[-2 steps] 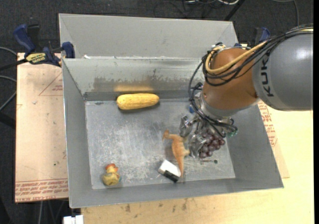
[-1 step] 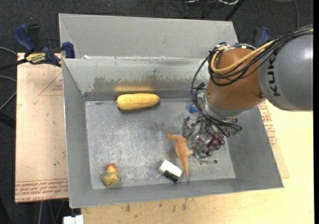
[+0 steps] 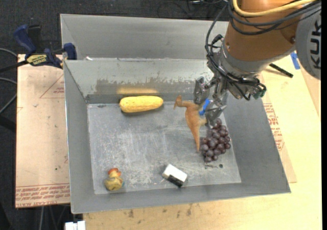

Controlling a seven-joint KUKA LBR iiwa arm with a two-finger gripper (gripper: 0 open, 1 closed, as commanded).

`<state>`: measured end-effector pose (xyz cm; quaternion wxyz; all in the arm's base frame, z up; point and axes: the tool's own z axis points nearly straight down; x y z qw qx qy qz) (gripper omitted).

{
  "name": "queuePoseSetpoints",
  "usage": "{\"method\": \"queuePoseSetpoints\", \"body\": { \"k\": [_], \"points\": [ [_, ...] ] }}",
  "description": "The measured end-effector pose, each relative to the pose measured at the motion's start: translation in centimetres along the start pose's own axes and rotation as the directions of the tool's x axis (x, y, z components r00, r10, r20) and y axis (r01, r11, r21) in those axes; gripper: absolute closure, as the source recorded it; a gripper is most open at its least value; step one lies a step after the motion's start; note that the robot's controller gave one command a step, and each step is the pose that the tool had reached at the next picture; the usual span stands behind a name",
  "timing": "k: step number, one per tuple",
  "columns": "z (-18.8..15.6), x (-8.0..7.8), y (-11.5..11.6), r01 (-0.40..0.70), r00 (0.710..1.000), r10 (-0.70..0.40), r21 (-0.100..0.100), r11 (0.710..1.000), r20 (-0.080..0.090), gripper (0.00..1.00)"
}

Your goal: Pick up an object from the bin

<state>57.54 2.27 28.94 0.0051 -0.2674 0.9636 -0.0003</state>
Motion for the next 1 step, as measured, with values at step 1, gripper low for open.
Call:
{"method": "queuePoseSetpoints", "body": {
  "k": [1],
  "points": [
    [0.24, 0.12, 0.00, -0.001, 1.000, 0.001, -0.002, 1.000, -0.005, 1.00]
  ]
}}
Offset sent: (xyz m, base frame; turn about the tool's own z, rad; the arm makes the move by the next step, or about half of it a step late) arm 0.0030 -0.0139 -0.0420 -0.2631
